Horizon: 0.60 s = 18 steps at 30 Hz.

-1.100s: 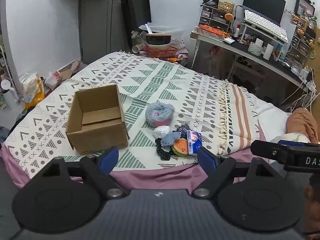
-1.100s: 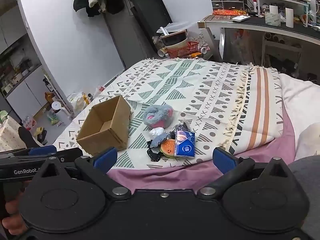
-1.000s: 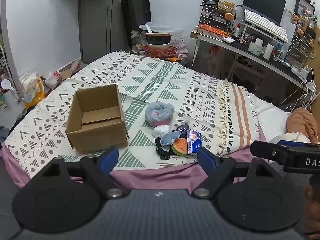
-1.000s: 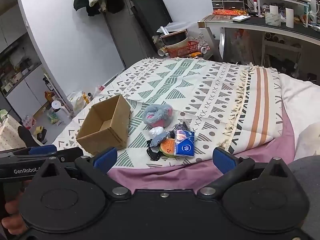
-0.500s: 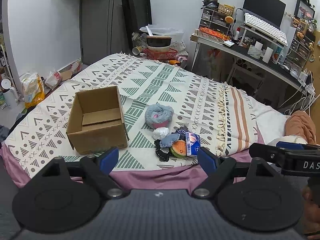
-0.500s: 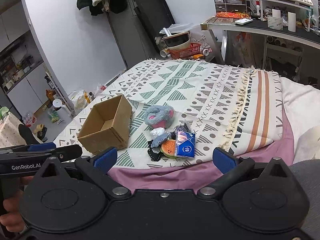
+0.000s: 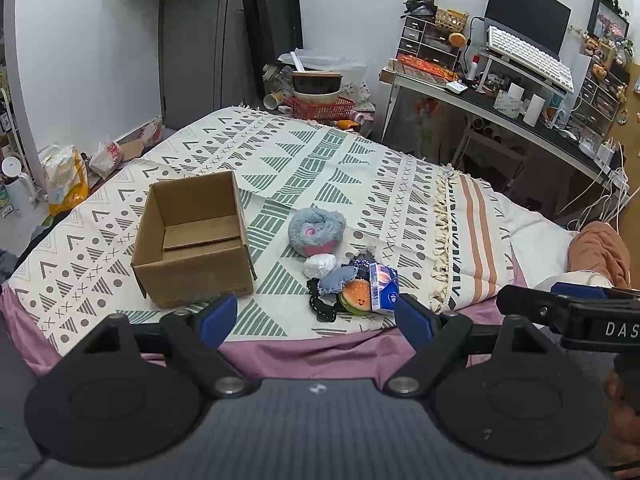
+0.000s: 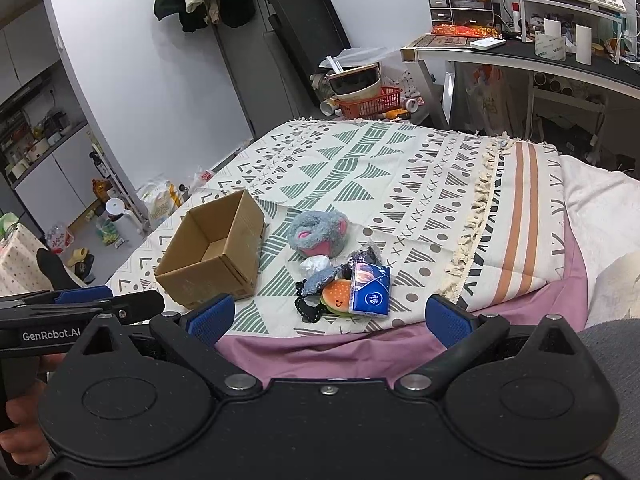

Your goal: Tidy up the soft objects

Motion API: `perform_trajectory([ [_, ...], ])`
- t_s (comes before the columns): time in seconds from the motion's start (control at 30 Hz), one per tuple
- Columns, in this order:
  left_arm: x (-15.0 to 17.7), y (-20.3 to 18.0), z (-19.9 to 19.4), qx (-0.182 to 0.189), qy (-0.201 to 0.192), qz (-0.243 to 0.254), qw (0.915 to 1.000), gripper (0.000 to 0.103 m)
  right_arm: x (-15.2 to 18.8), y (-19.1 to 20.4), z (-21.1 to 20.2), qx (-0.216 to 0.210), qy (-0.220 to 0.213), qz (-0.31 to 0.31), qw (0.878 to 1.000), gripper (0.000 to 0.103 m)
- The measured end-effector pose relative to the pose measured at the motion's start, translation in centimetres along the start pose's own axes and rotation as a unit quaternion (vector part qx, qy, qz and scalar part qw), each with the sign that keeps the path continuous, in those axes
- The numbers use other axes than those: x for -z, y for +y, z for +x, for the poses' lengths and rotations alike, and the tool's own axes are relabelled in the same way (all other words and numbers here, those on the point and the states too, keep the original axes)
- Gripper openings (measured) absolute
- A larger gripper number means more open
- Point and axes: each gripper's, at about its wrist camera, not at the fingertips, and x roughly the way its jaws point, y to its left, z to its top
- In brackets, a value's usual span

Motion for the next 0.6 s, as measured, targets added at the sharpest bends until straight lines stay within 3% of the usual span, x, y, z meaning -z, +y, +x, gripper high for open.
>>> perform_trajectory([
  [0.6, 0.28, -1.02, 0.02, -0.001, 0.0, 0.005, 1.0, 0.085, 0.21, -0.34, -0.18, 0.001, -0.004, 0.003, 1.0, 0.103],
])
